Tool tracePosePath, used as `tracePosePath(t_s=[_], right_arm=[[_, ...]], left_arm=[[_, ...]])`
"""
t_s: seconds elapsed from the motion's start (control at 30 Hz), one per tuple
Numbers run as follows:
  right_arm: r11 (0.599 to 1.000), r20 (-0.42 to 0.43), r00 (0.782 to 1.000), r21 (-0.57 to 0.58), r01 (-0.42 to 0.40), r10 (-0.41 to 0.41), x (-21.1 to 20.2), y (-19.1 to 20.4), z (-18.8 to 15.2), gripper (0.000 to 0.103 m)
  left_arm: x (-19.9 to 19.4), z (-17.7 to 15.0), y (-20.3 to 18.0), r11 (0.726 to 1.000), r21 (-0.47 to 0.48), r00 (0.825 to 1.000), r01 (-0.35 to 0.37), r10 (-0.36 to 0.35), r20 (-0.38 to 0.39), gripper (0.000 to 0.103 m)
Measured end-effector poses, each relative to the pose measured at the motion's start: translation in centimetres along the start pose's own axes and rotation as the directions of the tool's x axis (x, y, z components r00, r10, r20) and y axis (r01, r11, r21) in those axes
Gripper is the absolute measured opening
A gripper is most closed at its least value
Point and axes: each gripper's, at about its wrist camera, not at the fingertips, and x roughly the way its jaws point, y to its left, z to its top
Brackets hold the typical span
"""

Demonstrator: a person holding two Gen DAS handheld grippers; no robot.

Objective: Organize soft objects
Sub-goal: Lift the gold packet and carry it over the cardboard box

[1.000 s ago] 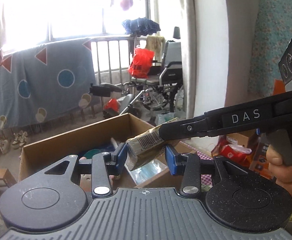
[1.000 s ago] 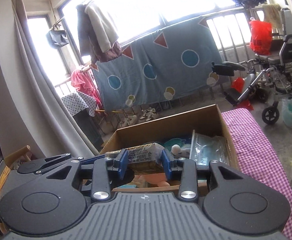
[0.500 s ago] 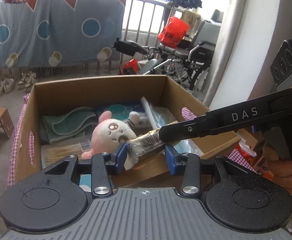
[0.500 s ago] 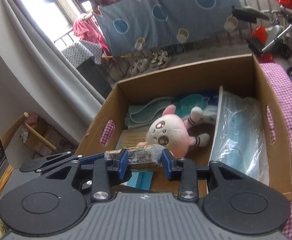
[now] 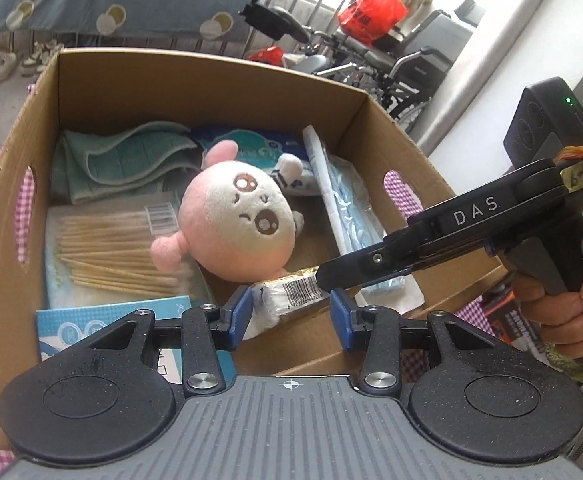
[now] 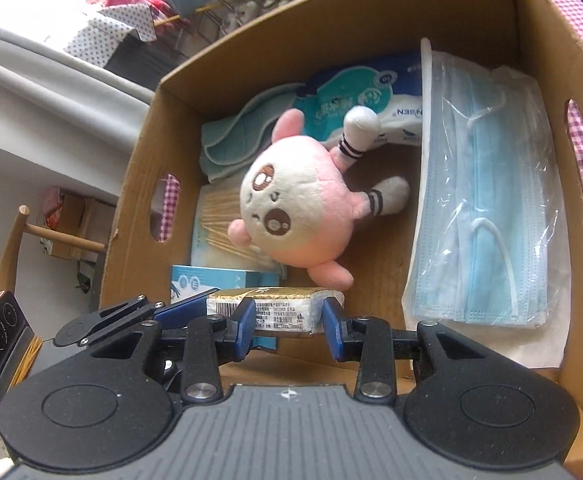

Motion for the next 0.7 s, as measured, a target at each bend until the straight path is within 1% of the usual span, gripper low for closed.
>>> tracePosePath(t_s=[0.1,0.27,0.33,0.37,0.47,0.53,0.6,0.63,0.7], right_arm=[[1.000,-0.011,1.000,0.001,0.011,-0.011,0.3,-0.4,0.4,0.040],[0.999,0.005,0.999,-0.007,0.034,-0.034,0.5,-0.6,0.5,0.040],[0.998,0.001,0.999,-0.022,0.054,-0.054,0.7,-0.7,0.4,0.040],[0.998,-0.005,0.998,-0.023,0.058,-0.058,0.8,-0.8,0.3,0.040],[0.997,-0.026,0.997,-0.026,0.069,-0.070,1.0,-0.9,-0.1,0.040],[0.996,-0.032,0.996,-0.034,0.083,-0.084,0.9,-0.8,-0.3,0.040],[0.994,-0.031,0.995,-0.040,0.097,-0.099,0.6,-0.7,-0.3,0.040],[0.994,-0.025,0.994,-0.045,0.102,-0.103,0.4,-0.6,-0.2,0.040],[0.991,-0.001,0.993,-0.058,0.120,-0.121,0.0,0.0,0.1,0.040]], left_arm=[[0.5,0.0,0.2,1.000,-0.014,1.000,0.011,-0.011,-0.019,0.044],[0.7,0.1,0.5,0.999,-0.038,1.000,0.021,-0.022,-0.022,0.045],[0.7,0.1,0.6,0.999,-0.038,0.999,0.034,-0.034,-0.020,0.050],[0.6,0.1,0.5,0.998,-0.036,0.999,0.042,-0.043,-0.018,0.055],[0.2,0.0,0.3,0.998,-0.021,0.998,0.065,-0.066,-0.010,0.058],[-0.4,-0.2,0.2,0.997,-0.013,0.997,0.072,-0.072,0.006,0.063],[-1.1,-0.1,0.1,0.996,-0.004,0.996,0.090,-0.090,0.017,0.071],[-1.5,-0.2,0.0,0.995,0.004,0.995,0.100,-0.100,0.025,0.073],[-2.4,-0.4,-0.1,0.993,0.026,0.993,0.113,-0.114,0.044,0.083]])
